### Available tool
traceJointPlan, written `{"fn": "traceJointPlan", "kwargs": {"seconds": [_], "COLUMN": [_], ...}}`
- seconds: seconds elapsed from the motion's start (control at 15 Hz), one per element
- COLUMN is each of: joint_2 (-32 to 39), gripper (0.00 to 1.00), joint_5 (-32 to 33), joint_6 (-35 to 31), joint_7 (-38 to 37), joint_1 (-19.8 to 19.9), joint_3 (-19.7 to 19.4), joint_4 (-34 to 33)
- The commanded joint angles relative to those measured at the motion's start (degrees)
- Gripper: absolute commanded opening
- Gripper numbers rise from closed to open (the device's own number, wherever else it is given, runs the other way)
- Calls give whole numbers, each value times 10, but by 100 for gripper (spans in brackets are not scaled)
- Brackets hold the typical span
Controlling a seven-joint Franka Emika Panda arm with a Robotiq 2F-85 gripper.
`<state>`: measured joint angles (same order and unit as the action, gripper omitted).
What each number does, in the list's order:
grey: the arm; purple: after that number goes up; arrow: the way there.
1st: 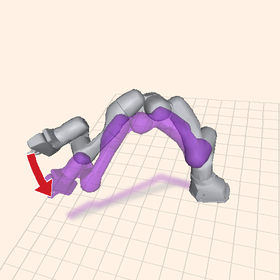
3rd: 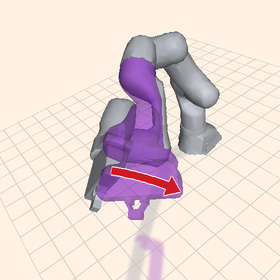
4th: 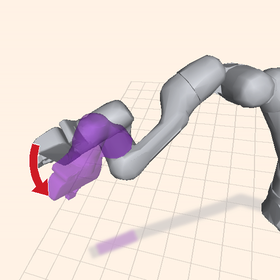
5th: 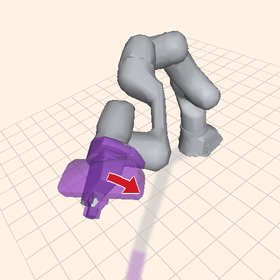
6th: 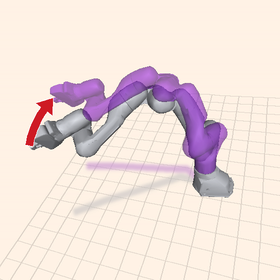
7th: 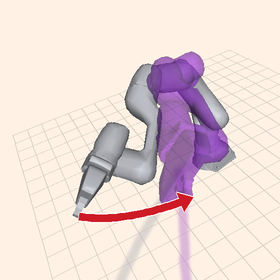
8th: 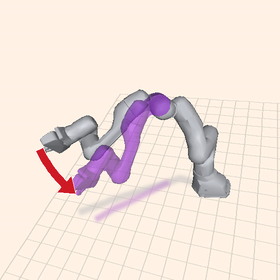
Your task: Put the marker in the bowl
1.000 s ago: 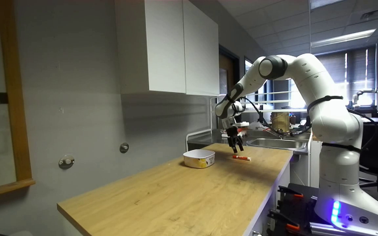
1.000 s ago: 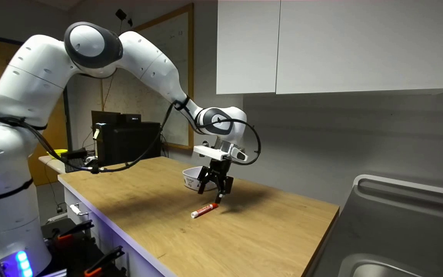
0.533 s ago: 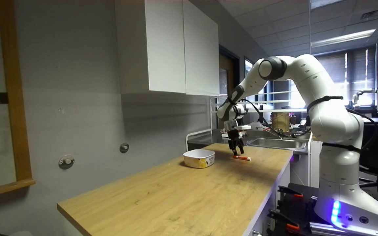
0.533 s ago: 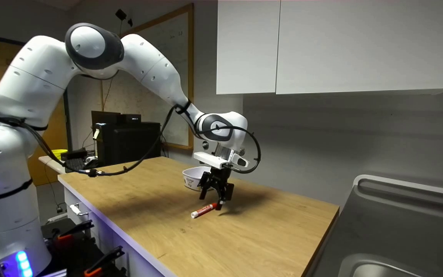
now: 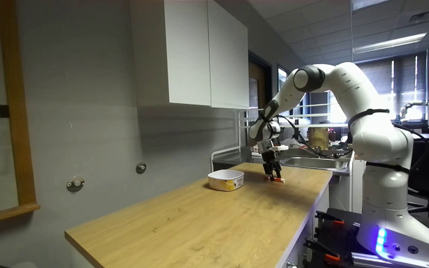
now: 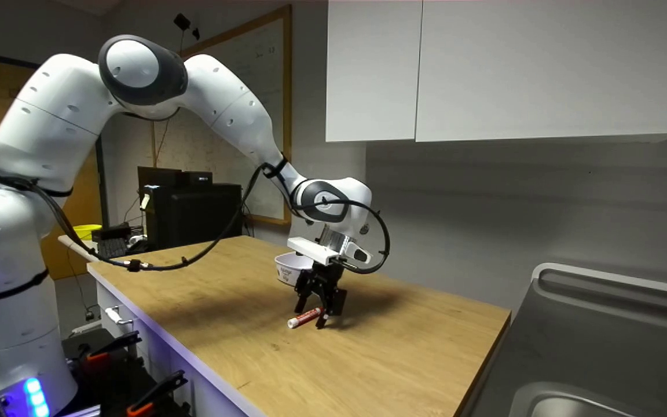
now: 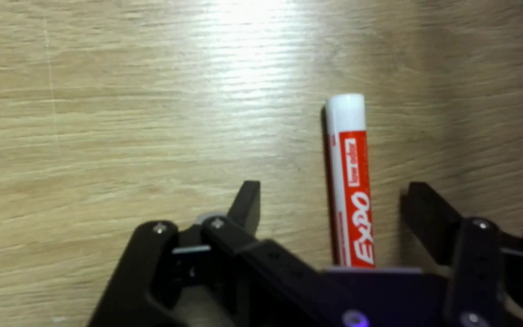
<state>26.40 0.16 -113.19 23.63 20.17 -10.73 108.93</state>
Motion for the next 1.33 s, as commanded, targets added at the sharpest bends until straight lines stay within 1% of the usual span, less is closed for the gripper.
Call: {"fn": "traceJointPlan", "kwargs": {"seconds": [0.0,0.13,0.27,0.33,0.47,0.53,0.6,0.8,1.07,1.27], "joint_2": [-4,-6,-9,-11,-14,-17,-21,-28,-63,-108], "gripper": [55,38,25,16,2,5,4,5,5,5], "joint_5": [9,14,17,19,23,27,28,38,46,56], "joint_6": [-9,-10,-11,-11,-12,-13,-15,-19,13,36], "joint_7": [7,5,4,4,2,2,1,-5,-25,-40], "joint_1": [1,0,-2,-3,-6,-7,-8,-14,-26,-40], "joint_3": [4,3,2,2,2,1,2,1,0,0], "joint_4": [15,17,21,22,26,27,31,38,51,66]}}
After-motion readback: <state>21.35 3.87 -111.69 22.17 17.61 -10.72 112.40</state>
